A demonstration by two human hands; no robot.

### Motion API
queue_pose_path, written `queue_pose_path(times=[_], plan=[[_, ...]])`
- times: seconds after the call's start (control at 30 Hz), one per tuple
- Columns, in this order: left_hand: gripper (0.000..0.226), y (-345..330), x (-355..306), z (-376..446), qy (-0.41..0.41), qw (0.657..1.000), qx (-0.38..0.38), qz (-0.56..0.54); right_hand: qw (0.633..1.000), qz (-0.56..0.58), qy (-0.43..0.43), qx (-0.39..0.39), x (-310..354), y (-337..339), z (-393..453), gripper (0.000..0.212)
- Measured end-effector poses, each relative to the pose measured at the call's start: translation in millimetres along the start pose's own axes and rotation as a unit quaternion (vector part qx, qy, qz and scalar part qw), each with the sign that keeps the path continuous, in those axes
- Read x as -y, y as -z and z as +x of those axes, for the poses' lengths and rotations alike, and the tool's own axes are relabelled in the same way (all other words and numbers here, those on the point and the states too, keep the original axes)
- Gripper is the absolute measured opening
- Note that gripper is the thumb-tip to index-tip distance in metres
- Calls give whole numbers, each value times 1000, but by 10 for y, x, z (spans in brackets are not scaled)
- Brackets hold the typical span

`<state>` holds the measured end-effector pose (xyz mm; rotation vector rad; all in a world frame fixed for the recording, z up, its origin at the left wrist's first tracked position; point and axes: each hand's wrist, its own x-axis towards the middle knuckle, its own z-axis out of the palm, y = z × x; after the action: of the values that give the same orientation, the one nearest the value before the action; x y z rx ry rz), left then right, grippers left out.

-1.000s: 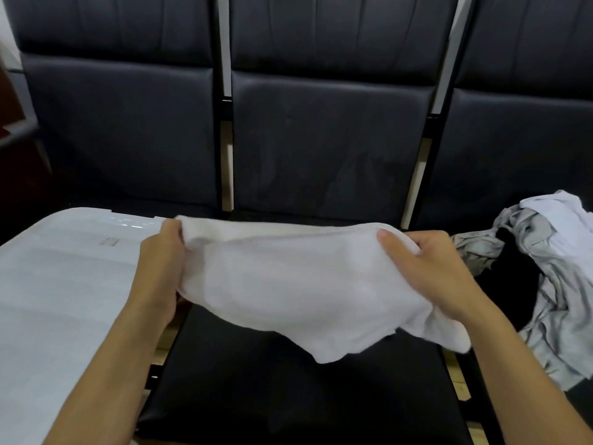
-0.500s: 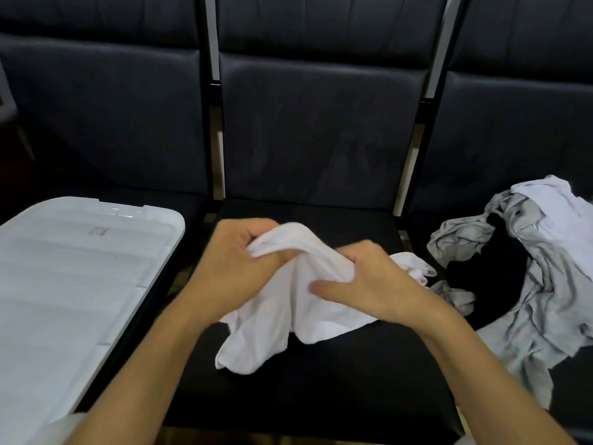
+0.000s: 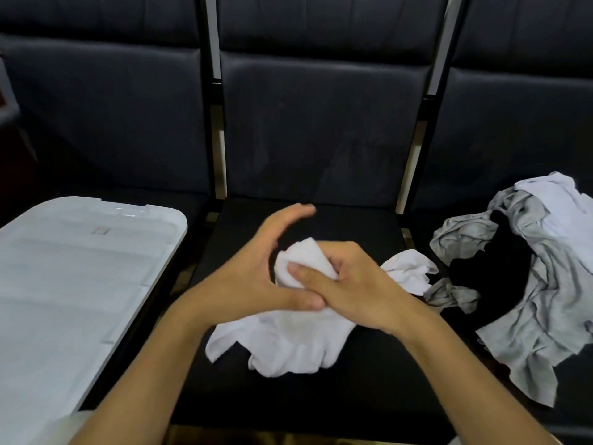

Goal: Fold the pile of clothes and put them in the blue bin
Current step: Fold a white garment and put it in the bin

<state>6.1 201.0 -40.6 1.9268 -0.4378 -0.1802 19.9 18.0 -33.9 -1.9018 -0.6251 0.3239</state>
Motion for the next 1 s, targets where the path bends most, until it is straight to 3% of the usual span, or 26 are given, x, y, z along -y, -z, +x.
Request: queue_pose_path(times=[0.1,0.17,0.27,0.37,0.53,0.6,0.67,0.73,0.8,0.87,0.9,0.97,1.0], plan=[[43,-46,-44,-3,-3,996,58,-65,998,13,-18,64,-2,33,-53,15],[28,-50,-49,-7,24,996,55,-69,998,18,-14,61,-22,90,-75,15],[30,40,-19,-29,60,997,41,-5,997,18,-33,70,-120,222,-101,12],[32,282,-96,-139,46,997,-52,32,991,-58,-71,94,-301,437,-186,15],[40,792,-214,-444,41,973,-178,144,981,-123,-86,-125,-430,833,-361,17],[43,862,-149,-487,40,958,-188,211,971,-165,-81,-151,-390,920,-418,25],[47,931,-94,-505,45,948,-196,246,969,-203,-88,-112,-301,989,-511,42],[52,1062,14,-570,76,955,-148,244,981,-154,-118,-28,-185,1073,-634,45],[55,1207,164,-688,192,953,-22,232,978,-39,-170,113,-110,1158,-729,31],[57,1296,353,-771,324,901,111,265,941,19,-249,229,-132,1168,-768,22],[59,1295,440,-780,372,873,137,285,924,9,-282,258,-187,1147,-752,22],[50,1146,528,-755,435,829,148,319,920,-96,-302,230,-412,1076,-649,14],[39,1048,549,-679,437,826,121,336,924,-176,-295,166,-551,1055,-569,19]])
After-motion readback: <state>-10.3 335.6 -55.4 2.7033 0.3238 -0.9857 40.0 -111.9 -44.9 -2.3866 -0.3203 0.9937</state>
